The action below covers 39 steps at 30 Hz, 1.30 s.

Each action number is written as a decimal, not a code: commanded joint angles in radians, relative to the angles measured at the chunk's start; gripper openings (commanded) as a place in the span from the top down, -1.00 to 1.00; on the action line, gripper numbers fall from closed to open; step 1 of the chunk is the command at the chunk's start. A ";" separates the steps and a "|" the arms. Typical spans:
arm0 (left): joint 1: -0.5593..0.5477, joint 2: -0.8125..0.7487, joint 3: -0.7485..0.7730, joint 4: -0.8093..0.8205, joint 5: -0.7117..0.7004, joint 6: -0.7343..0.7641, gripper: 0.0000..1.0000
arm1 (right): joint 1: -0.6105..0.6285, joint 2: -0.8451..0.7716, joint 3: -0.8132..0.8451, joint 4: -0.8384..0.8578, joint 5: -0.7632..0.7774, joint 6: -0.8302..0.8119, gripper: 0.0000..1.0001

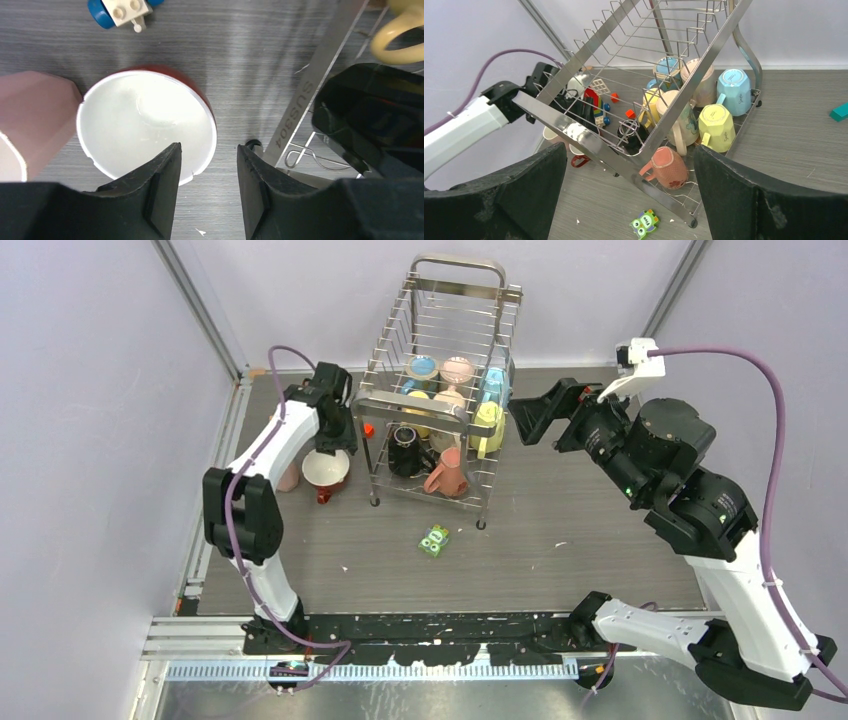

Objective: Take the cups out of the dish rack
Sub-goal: Place the cup at the center of the board, then unload the cup from the dish rack.

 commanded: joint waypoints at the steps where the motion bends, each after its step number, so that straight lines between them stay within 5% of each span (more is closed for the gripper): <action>1: 0.008 -0.084 0.072 -0.038 0.003 -0.001 0.05 | 0.002 -0.001 0.032 0.014 -0.007 0.006 -0.99; 19: 0.057 -0.207 0.355 -0.132 -0.032 -0.001 -0.40 | 0.003 0.000 0.037 -0.026 0.010 0.017 -1.00; 25: 0.056 -0.263 0.435 -0.135 -0.014 -0.017 -0.98 | 0.003 0.006 0.023 -0.061 0.056 0.031 -1.00; 39: 0.056 -0.485 0.386 -0.063 0.164 -0.073 -0.99 | -0.054 0.065 -0.095 -0.110 0.150 0.117 -1.00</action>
